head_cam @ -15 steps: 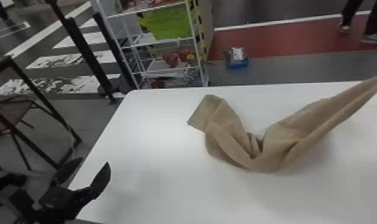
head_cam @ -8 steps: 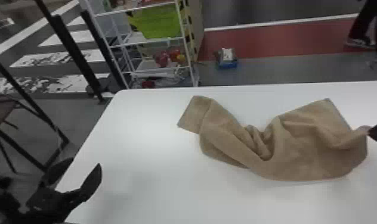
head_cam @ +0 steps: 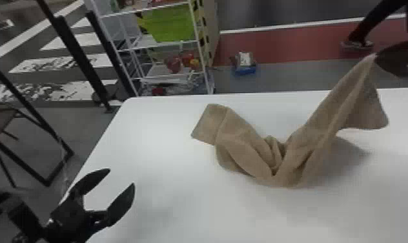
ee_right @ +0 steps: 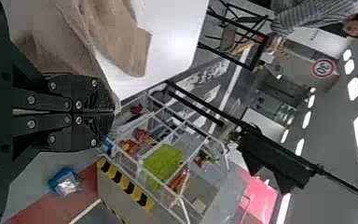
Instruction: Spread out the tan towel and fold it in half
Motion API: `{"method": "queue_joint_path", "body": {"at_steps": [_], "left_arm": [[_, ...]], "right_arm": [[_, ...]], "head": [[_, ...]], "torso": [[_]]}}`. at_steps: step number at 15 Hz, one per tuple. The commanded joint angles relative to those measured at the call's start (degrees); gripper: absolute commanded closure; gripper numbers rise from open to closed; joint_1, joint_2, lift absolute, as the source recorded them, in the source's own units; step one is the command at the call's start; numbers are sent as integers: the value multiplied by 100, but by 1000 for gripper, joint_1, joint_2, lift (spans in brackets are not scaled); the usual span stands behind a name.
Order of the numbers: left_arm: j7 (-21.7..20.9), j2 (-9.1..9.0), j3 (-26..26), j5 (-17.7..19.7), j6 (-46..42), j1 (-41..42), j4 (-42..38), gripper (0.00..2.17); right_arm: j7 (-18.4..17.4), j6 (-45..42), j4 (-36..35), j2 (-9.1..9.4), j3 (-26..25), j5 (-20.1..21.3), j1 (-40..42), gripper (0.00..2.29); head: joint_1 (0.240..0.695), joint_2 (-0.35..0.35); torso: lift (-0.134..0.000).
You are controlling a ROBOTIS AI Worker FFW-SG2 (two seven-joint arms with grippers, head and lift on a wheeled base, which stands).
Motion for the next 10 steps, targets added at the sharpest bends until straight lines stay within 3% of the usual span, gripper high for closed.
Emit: {"method": "queue_joint_path", "body": {"at_steps": [1,3,5,8,10], "left_arm": [[-53,-50,-479,10,437,91,-252,60],[-27,-50,-980,10,700,135,-392,60],[105,-50,-1323,-70,753,135,-428,60],[377,-50,-1640,-70,876,179,-533,63],[808,-50,-1965,-105,876,206,-665,63]], "right_arm": [[54,531,-152,173,280,-64,-430,1507],[54,1147,-108,199,869,112,-1107,1507],[-343,1709,217,331,1335,420,-1854,1507],[-782,2307,586,577,1731,587,-2654,1507],[-923,2360,762,780,1792,622,-2935,1507]], "head": [[695,271],[695,255],[695,239],[638,213],[598,209]], "torso": [[-134],[-134],[-134],[-134],[-134]]}}
